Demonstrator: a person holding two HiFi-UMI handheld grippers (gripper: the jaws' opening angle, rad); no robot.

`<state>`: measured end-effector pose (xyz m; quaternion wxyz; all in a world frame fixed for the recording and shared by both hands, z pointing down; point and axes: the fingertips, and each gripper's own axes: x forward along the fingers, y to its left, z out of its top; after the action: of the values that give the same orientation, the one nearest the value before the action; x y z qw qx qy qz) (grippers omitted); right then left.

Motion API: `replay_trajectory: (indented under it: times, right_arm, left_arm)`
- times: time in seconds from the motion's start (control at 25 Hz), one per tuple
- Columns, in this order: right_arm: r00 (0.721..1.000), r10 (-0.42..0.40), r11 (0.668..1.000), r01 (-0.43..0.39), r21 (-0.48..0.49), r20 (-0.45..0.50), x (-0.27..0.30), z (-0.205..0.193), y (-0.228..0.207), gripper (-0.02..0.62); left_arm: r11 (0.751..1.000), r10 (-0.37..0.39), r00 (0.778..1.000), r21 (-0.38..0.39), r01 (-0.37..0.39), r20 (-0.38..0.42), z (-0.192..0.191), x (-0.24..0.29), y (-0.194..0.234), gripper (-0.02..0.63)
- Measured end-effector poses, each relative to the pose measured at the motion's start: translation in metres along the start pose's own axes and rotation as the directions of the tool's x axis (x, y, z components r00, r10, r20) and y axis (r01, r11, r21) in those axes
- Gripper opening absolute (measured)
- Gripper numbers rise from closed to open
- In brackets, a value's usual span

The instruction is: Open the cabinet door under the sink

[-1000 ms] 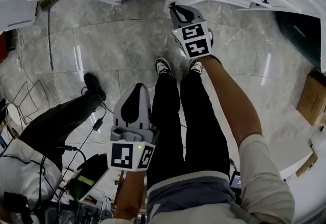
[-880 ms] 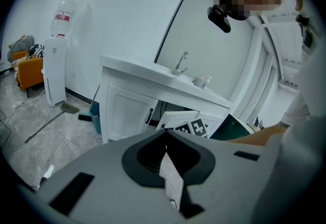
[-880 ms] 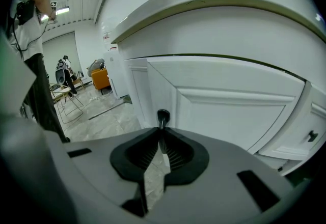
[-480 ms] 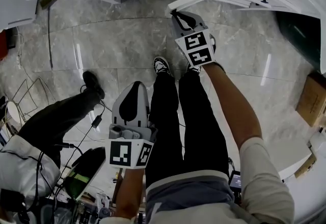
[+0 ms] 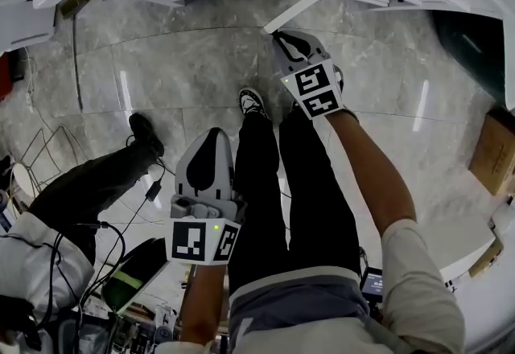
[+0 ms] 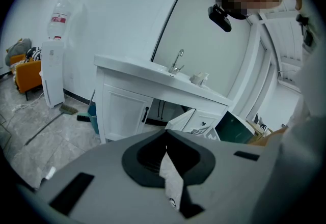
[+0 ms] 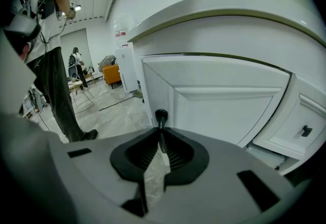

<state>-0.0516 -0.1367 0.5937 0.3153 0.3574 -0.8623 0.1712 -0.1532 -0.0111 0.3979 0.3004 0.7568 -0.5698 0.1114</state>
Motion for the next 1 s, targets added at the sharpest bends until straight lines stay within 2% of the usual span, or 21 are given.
replay_trajectory:
  times: [1.0]
  right_arm:
    - [0.994,0.095,0.994,-0.097,-0.046,-0.046,-0.043,-0.043,-0.004,0.046]
  left_arm:
    - [1.0,0.004,1.0,0.013,-0.004,-0.029,-0.007,0.023,-0.033,0.002]
